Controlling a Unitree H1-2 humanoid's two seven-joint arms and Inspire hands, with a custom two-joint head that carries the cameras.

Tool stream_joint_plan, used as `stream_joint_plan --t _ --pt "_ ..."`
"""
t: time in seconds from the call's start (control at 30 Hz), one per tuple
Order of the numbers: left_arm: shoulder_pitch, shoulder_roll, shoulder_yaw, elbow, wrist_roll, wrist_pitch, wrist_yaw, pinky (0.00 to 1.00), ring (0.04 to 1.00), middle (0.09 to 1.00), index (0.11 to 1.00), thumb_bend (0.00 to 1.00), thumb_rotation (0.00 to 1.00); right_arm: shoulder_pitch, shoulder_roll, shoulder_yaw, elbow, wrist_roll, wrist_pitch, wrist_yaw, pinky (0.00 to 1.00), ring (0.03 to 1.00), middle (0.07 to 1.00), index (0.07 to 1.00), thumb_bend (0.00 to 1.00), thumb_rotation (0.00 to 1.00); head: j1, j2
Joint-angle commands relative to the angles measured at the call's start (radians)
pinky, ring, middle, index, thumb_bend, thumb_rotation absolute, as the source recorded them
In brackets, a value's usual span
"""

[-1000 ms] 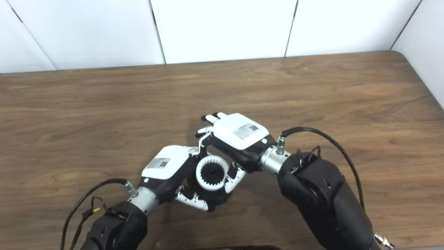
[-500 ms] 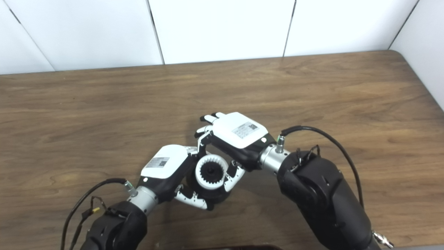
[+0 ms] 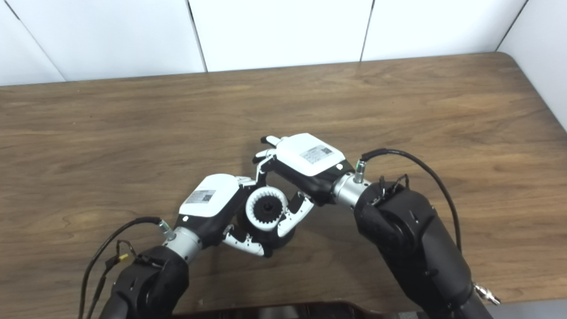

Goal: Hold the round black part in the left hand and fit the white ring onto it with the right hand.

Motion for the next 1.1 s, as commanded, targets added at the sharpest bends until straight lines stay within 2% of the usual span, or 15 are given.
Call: stream_joint_plan --t 0.0,0.3,0.53,0.63,0.67,0.7,0.73,0.8,0.9,1.07 --pt "-0.019 -0.011 -0.012 -0.024 0.008 -0.007 -0.021 0.87 0.856 0.784 0.483 0.53 0.06 -0.021 -0.004 0.001 0.002 -0.005 -0.003 0.013 0.93 0.985 0.862 0.697 1.00 0.45 -0.001 0.001" --pt "-0.016 -0.021 -0.002 -0.021 0.007 0.010 -0.036 0.85 0.834 0.772 0.483 0.53 0.06 -0.026 0.006 -0.017 -0.016 0.016 0.015 0.011 0.96 1.000 0.888 0.716 1.00 0.46 0.002 0.001" --pt "-0.016 -0.030 0.001 -0.023 0.053 0.022 -0.049 0.83 0.823 0.772 0.486 0.52 0.07 -0.028 -0.006 -0.030 -0.012 0.031 0.014 0.010 0.95 0.997 0.879 0.697 1.00 0.45 0.008 0.001" --pt "-0.023 -0.036 -0.003 -0.029 0.121 0.040 -0.090 0.84 0.840 0.786 0.492 0.52 0.08 -0.032 -0.010 -0.037 -0.010 0.036 0.012 0.005 0.94 0.995 0.876 0.692 1.00 0.44 0.011 -0.001" --pt "-0.025 -0.040 -0.004 -0.031 0.146 0.048 -0.107 0.84 0.850 0.794 0.559 0.66 0.19 -0.033 -0.011 -0.039 -0.010 0.038 0.012 0.004 0.94 0.995 0.876 0.692 1.00 0.44 0.012 -0.001" --pt "-0.027 -0.046 -0.004 -0.033 0.171 0.055 -0.121 0.86 0.861 0.802 0.610 0.76 0.26 -0.033 -0.011 -0.042 -0.010 0.039 0.014 0.003 0.94 0.997 0.876 0.693 1.00 0.44 0.015 -0.002" --pt "-0.029 -0.051 -0.004 -0.035 0.191 0.059 -0.134 0.86 0.863 0.806 0.641 0.80 0.30 -0.034 -0.012 -0.046 -0.010 0.041 0.013 0.000 0.94 0.998 0.875 0.693 1.00 0.44 0.015 -0.004" --pt "-0.031 -0.063 0.003 -0.039 0.222 0.062 -0.157 0.85 0.860 0.819 0.701 0.84 0.35 -0.036 -0.011 -0.051 -0.007 0.045 0.012 -0.005 0.94 0.995 0.872 0.690 1.00 0.44 0.016 -0.003" --pt "-0.036 -0.070 0.015 -0.040 0.246 0.054 -0.190 0.78 0.816 0.804 0.756 0.87 0.38 -0.041 -0.013 -0.057 -0.006 0.045 0.016 0.002 0.95 0.999 0.877 0.693 1.00 0.43 0.018 -0.005" --pt "-0.040 -0.080 0.033 -0.041 0.252 0.052 -0.241 0.79 0.870 0.859 0.811 0.90 0.36 -0.042 -0.018 -0.066 -0.009 0.048 0.027 0.008 0.96 1.000 0.883 0.706 1.00 0.41 0.018 -0.006"
